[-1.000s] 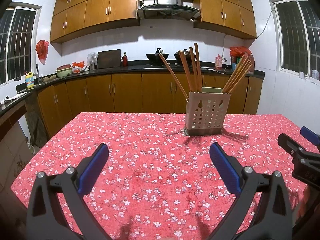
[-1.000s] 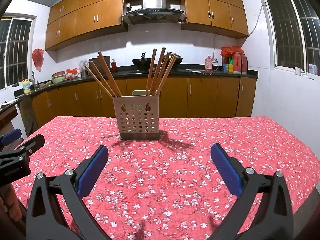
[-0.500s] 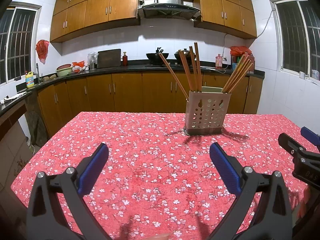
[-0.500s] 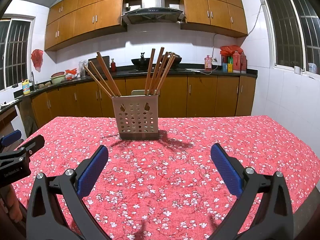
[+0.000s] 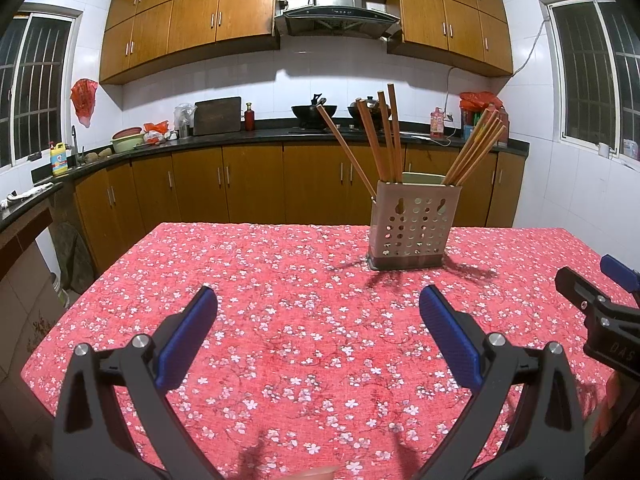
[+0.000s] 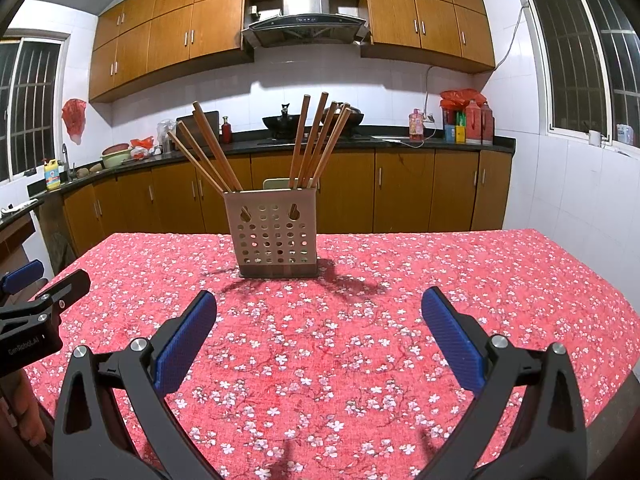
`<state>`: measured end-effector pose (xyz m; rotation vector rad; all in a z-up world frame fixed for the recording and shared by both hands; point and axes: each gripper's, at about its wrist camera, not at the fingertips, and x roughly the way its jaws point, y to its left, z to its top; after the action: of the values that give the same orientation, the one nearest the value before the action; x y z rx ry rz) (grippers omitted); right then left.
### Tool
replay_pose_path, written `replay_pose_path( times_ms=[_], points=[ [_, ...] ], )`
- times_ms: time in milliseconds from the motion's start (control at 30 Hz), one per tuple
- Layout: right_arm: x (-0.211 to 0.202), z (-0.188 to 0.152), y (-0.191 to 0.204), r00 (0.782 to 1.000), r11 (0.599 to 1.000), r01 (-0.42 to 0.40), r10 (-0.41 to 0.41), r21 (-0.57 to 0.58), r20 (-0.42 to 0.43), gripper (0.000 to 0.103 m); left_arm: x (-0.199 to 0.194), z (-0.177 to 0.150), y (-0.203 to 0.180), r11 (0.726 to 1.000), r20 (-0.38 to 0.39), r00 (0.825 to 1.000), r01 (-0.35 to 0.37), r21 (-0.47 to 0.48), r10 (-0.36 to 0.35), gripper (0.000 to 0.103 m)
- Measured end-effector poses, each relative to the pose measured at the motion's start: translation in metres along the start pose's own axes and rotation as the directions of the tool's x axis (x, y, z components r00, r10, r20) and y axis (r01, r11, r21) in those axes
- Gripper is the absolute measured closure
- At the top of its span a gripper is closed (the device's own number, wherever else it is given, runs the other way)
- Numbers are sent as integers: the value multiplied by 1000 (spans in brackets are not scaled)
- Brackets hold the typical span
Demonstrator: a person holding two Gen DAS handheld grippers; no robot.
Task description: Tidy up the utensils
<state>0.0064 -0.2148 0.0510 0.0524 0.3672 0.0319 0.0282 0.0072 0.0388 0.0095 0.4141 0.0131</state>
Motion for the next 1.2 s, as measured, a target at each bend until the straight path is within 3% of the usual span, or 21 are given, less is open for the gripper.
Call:
replay_pose_path(
  times_ms=[1200],
  points=[
    [1,-3,1,1000,1000,0,1,6,-6,2,4,-4,-1,1000,-9,1000,7,0,-7,4]
  ],
)
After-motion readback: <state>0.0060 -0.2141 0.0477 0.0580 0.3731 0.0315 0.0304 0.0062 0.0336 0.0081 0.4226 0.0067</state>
